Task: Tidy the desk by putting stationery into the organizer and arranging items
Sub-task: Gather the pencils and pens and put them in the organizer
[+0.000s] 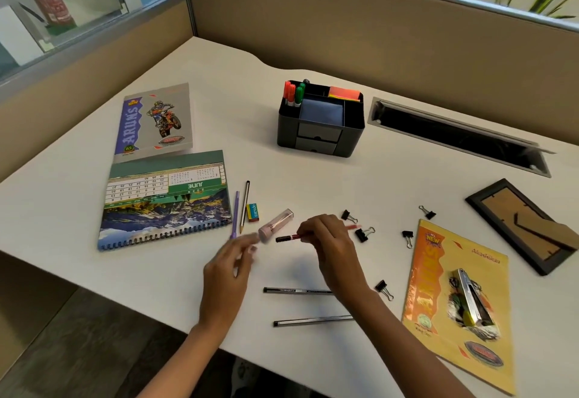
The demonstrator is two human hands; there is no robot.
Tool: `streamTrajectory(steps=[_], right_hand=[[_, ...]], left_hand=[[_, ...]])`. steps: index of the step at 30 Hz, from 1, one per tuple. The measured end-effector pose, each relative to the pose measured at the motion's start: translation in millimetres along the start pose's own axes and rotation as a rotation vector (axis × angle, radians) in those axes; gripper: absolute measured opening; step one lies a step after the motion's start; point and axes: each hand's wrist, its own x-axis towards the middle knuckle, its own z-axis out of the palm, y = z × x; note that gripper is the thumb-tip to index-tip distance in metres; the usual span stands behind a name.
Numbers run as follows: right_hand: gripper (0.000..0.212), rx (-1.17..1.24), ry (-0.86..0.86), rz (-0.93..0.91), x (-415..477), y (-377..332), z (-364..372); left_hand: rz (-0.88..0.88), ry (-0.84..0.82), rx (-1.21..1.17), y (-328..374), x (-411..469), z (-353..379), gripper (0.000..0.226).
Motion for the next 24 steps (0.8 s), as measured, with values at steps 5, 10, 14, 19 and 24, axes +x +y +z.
streamTrajectory(steps=[5,10,14,19,24], right_hand=[[0.016,0.396,0.093,0.310,-15,-41,-4],[0.019,0.488,0.109,0.376,-19,-51,-2],[0.022,0.364,0.084,0.269,-24,-46,-9],[0.017,0.006,-0.135,0.213,-56,-8,-4],[0.020,-0.145,-0.309,0.185,-73,3,-1]], left_hand=[[-0.179,-0.218,-0.367,50,-4,5,0.028],[-0.474,-0.114,-0.690,67,-7,12,0.025],[-0.573,0.004,-0.841,64,-1,4,0.025],[-0.625,0.142,-0.898,52,7,-10,0.022],[-0.707,0.151,-0.894,34,10,-22,0.027]])
